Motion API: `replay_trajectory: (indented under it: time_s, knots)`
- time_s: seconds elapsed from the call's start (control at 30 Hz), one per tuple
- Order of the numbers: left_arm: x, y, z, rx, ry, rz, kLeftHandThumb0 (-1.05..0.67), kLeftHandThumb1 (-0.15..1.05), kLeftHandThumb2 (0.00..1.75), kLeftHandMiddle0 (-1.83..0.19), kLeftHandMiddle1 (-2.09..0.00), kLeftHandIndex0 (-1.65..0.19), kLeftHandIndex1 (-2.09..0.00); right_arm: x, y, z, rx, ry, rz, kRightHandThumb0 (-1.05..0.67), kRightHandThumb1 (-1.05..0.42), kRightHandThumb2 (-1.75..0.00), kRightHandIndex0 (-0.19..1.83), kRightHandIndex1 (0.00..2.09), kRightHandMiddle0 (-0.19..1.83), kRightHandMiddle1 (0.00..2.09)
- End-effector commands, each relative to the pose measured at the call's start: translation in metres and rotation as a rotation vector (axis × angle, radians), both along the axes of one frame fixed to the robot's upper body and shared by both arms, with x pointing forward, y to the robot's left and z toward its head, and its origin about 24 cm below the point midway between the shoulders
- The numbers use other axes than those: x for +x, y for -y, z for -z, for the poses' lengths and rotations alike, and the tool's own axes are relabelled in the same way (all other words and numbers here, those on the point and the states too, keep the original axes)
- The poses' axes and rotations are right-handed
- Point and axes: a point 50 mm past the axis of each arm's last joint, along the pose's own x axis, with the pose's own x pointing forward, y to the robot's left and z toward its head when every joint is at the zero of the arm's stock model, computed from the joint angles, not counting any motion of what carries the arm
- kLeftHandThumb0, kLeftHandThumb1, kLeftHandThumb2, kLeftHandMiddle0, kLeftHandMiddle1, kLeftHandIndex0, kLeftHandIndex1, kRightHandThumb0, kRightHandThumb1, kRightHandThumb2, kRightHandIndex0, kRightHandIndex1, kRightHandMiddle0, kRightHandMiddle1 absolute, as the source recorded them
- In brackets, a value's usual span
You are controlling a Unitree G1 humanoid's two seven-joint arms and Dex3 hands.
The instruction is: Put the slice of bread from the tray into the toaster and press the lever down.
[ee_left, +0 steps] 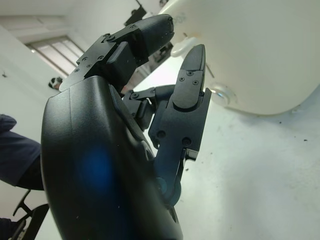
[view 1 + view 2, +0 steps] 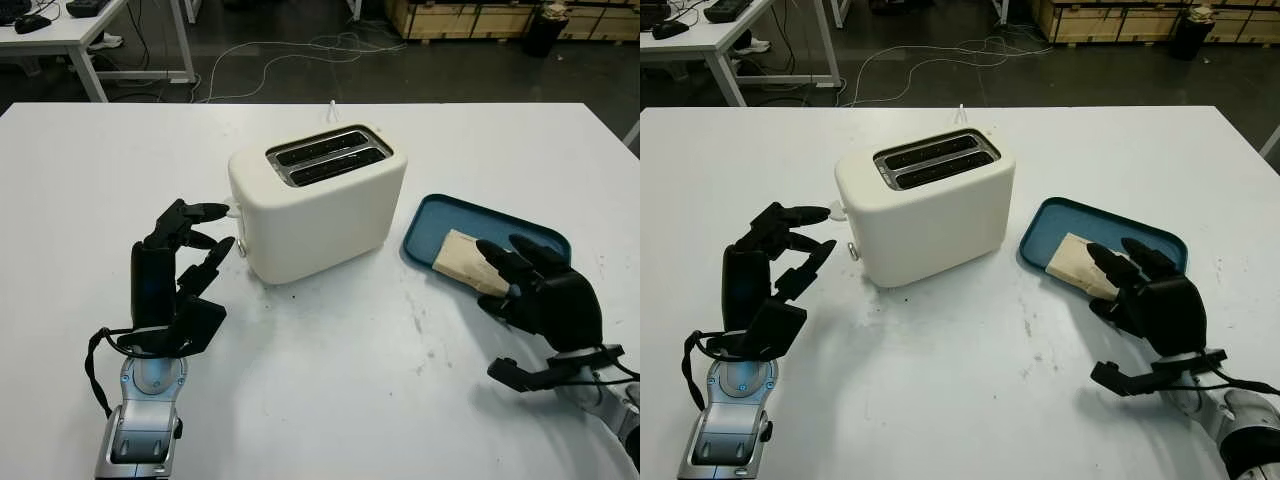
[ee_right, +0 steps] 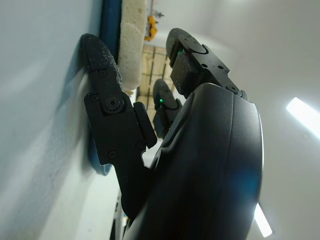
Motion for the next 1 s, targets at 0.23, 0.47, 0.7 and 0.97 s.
replay_trajectory:
  time_s: [0.23,0.47,0.7,0.97]
  knots:
    - [0.000,-0.004,-0.006,0.008,0.034,-0.007,-0.23,0.92,0.15,-0.51,-1.43,-0.54,-0.83,0.005,-0.006,0.002,-0.176,-0.050,-0.015,-0.35,-0.82,-0.02,0.79,0.12,0.71,0.08]
    - [0.000,-0.004,-0.005,0.001,0.033,-0.009,-0.22,0.92,0.15,-0.51,-1.41,-0.55,-0.83,0.006,-0.011,0.004,-0.147,-0.050,-0.029,-0.34,-0.86,-0.01,1.11,0.28,1.01,0.15]
    - [-0.001,-0.004,-0.004,0.000,0.033,-0.010,-0.22,0.92,0.15,-0.49,-1.40,-0.54,-0.82,0.007,-0.011,0.004,-0.143,-0.032,-0.032,-0.42,-0.89,0.00,1.01,0.68,1.15,0.09]
    - [0.000,-0.004,-0.003,0.013,0.025,-0.017,-0.22,0.92,0.13,-0.51,-1.39,-0.55,-0.83,0.022,-0.010,-0.018,-0.014,-0.023,-0.052,-0.40,-0.90,-0.01,0.94,0.75,1.11,0.04]
